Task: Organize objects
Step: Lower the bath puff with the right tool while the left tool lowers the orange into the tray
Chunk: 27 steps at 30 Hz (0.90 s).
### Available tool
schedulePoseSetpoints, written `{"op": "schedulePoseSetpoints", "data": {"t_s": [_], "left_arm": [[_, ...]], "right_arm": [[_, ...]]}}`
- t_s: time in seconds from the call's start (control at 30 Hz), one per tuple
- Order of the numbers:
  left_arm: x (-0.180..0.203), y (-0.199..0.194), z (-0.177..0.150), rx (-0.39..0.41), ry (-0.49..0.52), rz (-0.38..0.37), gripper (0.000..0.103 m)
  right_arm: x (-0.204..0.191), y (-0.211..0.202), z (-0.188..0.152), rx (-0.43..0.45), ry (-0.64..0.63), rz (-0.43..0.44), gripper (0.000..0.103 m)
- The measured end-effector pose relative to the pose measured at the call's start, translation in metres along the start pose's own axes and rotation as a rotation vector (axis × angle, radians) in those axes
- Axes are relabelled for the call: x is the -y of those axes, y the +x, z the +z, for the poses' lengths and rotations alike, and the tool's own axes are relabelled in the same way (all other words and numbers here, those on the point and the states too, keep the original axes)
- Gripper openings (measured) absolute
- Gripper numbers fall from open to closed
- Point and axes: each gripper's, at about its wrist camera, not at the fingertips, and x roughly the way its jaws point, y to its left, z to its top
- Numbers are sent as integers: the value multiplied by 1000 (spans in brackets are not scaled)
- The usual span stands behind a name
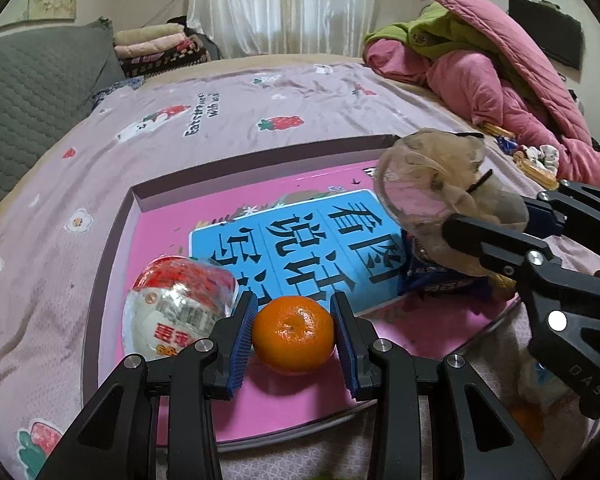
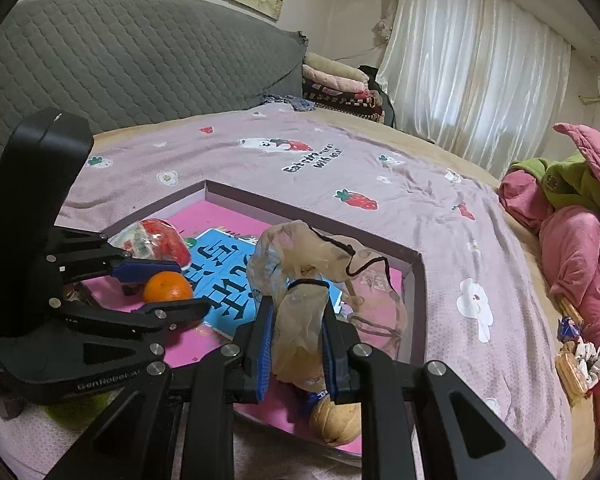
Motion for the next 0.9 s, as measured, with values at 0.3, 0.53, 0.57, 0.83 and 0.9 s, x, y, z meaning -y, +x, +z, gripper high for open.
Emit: {"op": "schedulePoseSetpoints", "data": {"t_s": [0.3,0.53,0.57,0.83,0.9], "left_arm": [[-6,4,0,-16,-26,5,39],[-7,5,0,-34,-36,1,39],[-7,6,0,-36,-35,0,39],[-8,7,0,-51,-34,-2,39],[-8,7,0,-51,-29,2,39]], "right_arm": [[-9,3,-2,-33,-49,27,21],[-14,5,-5,-53,-65,36,21],[-15,5,-5,-57,-67,42,22],[-21,5,-9,-71,-83,58,27],[-21,5,-10,-74,-87,58,30]]}}
